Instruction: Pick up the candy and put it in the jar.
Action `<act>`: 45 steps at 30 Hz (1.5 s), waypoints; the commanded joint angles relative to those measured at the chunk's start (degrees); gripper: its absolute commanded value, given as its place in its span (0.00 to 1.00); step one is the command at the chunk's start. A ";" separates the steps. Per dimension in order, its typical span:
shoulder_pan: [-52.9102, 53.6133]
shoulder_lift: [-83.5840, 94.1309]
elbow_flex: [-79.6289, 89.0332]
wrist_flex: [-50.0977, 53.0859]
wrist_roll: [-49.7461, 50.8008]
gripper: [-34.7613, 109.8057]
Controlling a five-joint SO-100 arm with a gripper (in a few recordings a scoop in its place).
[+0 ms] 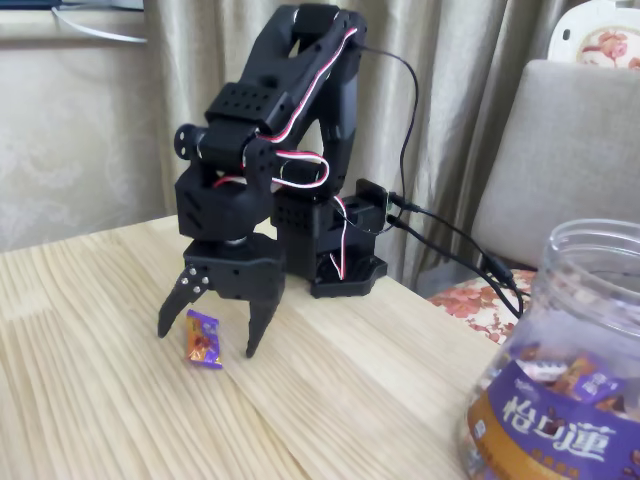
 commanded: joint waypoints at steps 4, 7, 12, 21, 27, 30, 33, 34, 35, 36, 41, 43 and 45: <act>3.87 8.17 2.64 0.62 -4.31 0.62; 5.19 9.40 3.25 0.53 -5.98 0.60; 5.01 12.57 6.42 -1.67 -5.45 0.60; 5.19 16.35 10.55 -5.19 -5.98 0.56; 5.54 17.05 10.72 -6.24 -6.86 0.49; 6.42 19.25 11.25 -6.24 -8.26 0.42; 7.82 22.94 12.66 -6.24 -10.11 0.31; 8.17 23.82 13.18 -6.42 -10.46 0.28; 8.53 24.26 13.54 -6.50 -10.72 0.26; 8.70 24.35 13.71 -6.59 -10.90 0.24; 8.79 24.52 14.33 -7.03 -11.34 0.24; 8.61 24.61 14.33 -7.03 -11.43 0.24; 8.53 24.96 14.33 -6.68 -11.78 0.24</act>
